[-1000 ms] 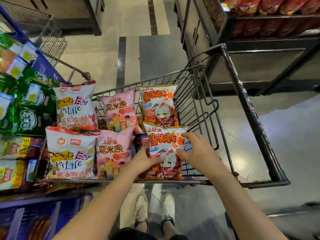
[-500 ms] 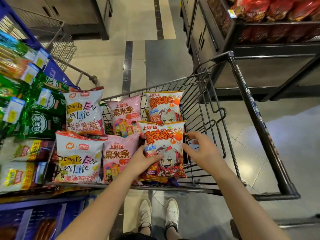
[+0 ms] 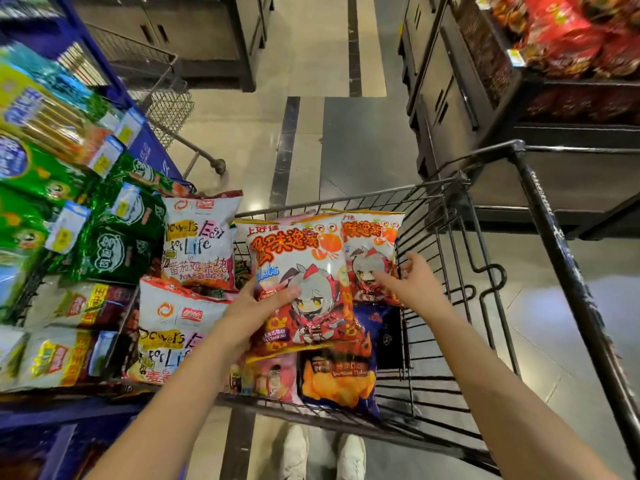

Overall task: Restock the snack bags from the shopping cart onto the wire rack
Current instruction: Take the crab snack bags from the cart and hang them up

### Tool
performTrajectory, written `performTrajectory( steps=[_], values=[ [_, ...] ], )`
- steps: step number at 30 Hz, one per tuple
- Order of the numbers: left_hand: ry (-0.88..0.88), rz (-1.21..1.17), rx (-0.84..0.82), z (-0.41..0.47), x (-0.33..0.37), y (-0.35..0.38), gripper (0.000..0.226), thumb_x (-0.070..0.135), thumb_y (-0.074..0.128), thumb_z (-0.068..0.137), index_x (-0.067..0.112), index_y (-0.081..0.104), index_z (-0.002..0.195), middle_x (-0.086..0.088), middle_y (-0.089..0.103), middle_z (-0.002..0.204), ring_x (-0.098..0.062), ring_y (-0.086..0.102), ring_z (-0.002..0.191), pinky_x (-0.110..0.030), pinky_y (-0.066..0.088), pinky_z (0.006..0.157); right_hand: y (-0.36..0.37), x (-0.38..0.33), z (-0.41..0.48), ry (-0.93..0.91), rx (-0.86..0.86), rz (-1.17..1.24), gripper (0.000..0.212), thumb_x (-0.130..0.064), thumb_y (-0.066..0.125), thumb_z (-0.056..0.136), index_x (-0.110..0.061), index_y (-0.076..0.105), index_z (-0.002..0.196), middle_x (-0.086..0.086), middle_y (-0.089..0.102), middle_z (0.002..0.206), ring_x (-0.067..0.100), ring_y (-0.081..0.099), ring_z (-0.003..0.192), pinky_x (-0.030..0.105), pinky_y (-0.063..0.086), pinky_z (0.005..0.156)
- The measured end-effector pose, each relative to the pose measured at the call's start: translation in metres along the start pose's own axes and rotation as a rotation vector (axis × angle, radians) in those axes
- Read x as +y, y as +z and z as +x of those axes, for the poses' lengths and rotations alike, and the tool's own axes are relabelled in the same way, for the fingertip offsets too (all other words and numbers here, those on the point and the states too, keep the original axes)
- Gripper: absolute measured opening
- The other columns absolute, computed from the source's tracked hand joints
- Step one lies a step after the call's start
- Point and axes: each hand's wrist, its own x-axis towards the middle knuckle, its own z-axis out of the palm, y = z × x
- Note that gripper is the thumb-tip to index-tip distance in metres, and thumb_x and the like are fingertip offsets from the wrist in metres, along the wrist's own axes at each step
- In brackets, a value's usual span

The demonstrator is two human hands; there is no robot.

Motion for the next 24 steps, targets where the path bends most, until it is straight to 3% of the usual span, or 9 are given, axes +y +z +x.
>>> performTrajectory(
  steps=[4, 6, 9, 11, 15, 21, 24],
  values=[
    [-0.011, -0.123, -0.001, 0.005, 0.01, -0.016, 0.099, 0.053, 0.1, 0.039, 0.03, 0.058, 0.126, -0.005, 0.08, 0.104, -0.024, 0.079, 0.09, -0.037, 0.06, 0.079, 0.018, 0.006, 0.04, 0.093, -0.011, 0.03, 0.094, -0.045, 0.082, 0.083, -0.008, 0.031, 0.153, 0.01, 0.052, 0.145, 0.026, 0.055, 0.126, 0.037, 0.047, 0.098],
    [-0.01, -0.133, 0.02, 0.008, 0.013, -0.022, 0.105, 0.056, 0.101, 0.027, 0.029, 0.061, 0.12, -0.004, 0.081, 0.101, -0.024, 0.079, 0.089, -0.037, 0.06, 0.08, 0.025, 0.01, 0.056, 0.13, -0.049, 0.087, 0.094, -0.046, 0.082, 0.083, -0.01, 0.031, 0.154, 0.006, 0.056, 0.14, 0.023, 0.058, 0.118, 0.036, 0.048, 0.094],
    [0.003, -0.144, 0.026, 0.013, 0.015, -0.03, 0.066, 0.037, 0.091, 0.055, 0.029, 0.062, 0.113, 0.001, 0.081, 0.091, -0.018, 0.079, 0.081, -0.031, 0.061, 0.068, 0.031, 0.016, 0.073, 0.191, -0.107, 0.151, 0.087, -0.045, 0.085, 0.079, -0.018, 0.04, 0.148, 0.004, 0.062, 0.133, 0.023, 0.063, 0.111, 0.039, 0.053, 0.094],
    [-0.014, -0.159, 0.031, 0.016, 0.017, -0.033, 0.056, 0.031, 0.085, 0.063, 0.029, 0.061, 0.114, 0.0, 0.081, 0.092, -0.019, 0.079, 0.081, -0.03, 0.061, 0.064, 0.033, 0.021, 0.081, 0.208, -0.152, 0.148, 0.094, -0.052, 0.09, 0.07, -0.025, 0.043, 0.146, 0.002, 0.064, 0.132, 0.025, 0.064, 0.115, 0.045, 0.053, 0.101],
    [-0.025, -0.13, -0.002, 0.018, 0.02, -0.041, 0.064, 0.03, 0.086, 0.064, 0.022, 0.062, 0.123, -0.005, 0.081, 0.102, -0.023, 0.079, 0.092, -0.035, 0.06, 0.078, 0.035, 0.033, 0.094, 0.182, -0.184, 0.119, 0.102, -0.072, 0.091, 0.045, -0.035, 0.056, 0.132, -0.004, 0.071, 0.123, 0.022, 0.068, 0.111, 0.049, 0.053, 0.102],
    [-0.016, -0.097, -0.02, 0.018, 0.023, -0.05, 0.081, 0.03, 0.1, 0.058, 0.021, 0.061, 0.128, -0.008, 0.08, 0.108, -0.027, 0.078, 0.098, -0.043, 0.06, 0.092, 0.03, 0.021, 0.079, 0.176, -0.177, 0.224, 0.092, -0.06, 0.099, 0.04, -0.029, 0.065, 0.12, -0.003, 0.076, 0.111, 0.021, 0.073, 0.102, 0.049, 0.057, 0.096],
    [0.011, -0.096, -0.015, 0.01, 0.032, -0.052, 0.09, 0.034, 0.101, 0.047, 0.028, 0.06, 0.127, -0.005, 0.079, 0.111, -0.027, 0.077, 0.099, -0.045, 0.06, 0.092, 0.022, 0.009, 0.066, 0.119, -0.111, 0.251, 0.081, -0.057, 0.098, 0.046, -0.03, 0.068, 0.116, -0.005, 0.077, 0.109, 0.02, 0.073, 0.101, 0.049, 0.058, 0.095]
  ],
)
